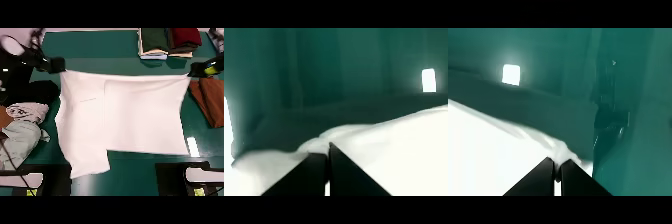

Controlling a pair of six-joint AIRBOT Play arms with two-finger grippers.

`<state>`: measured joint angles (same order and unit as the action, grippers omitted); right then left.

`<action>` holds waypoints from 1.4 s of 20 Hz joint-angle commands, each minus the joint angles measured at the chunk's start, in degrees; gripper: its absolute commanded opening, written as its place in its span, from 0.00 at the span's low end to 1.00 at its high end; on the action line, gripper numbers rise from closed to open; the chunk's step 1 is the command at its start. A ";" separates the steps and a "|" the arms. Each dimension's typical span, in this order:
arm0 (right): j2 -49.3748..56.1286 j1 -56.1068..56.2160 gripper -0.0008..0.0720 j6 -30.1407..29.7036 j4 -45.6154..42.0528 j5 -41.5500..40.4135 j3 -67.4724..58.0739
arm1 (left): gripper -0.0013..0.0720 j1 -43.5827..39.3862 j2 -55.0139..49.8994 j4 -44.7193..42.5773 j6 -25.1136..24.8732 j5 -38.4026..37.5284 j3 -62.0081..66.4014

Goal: Fold the shirts.

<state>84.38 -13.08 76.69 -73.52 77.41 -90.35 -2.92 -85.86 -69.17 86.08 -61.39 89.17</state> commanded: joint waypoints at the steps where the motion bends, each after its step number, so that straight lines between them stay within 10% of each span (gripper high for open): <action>1: 10.69 1.09 0.03 1.25 -0.59 -1.31 -4.44 | 0.05 0.00 -7.52 0.79 -1.25 5.01 1.05; 9: 5.57 0.98 0.03 0.35 -4.59 2.47 -1.92 | 0.05 2.60 -7.45 0.37 -6.84 -14.01 2.75; 14: 0.37 1.05 0.03 0.39 -4.02 -4.00 13.49 | 0.05 1.90 -7.45 0.98 -5.77 -12.02 -8.85; 15: 0.07 1.05 0.04 0.48 -4.04 -4.04 15.06 | 0.08 1.90 -7.45 0.28 -4.04 -11.15 -10.49; 16: -0.02 1.05 0.09 0.48 -4.02 -4.00 15.82 | 0.49 1.90 -7.45 -0.61 -3.32 -10.78 -11.26; 17: -0.02 1.05 0.39 0.48 -4.02 -3.89 15.91 | 0.78 1.90 -7.45 -1.57 -2.25 -10.84 -11.32; 18: -0.07 1.05 0.52 0.48 -4.00 -3.61 15.61 | 0.75 1.90 -7.39 -1.90 -2.10 -11.89 -10.88; 28: -16.85 1.11 0.52 0.15 -1.86 4.96 14.43 | 0.75 1.90 27.23 -5.22 4.11 -14.16 -40.96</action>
<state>72.86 -12.03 76.93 -77.08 80.55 -75.94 -1.02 -69.95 -73.58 87.15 -76.27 60.88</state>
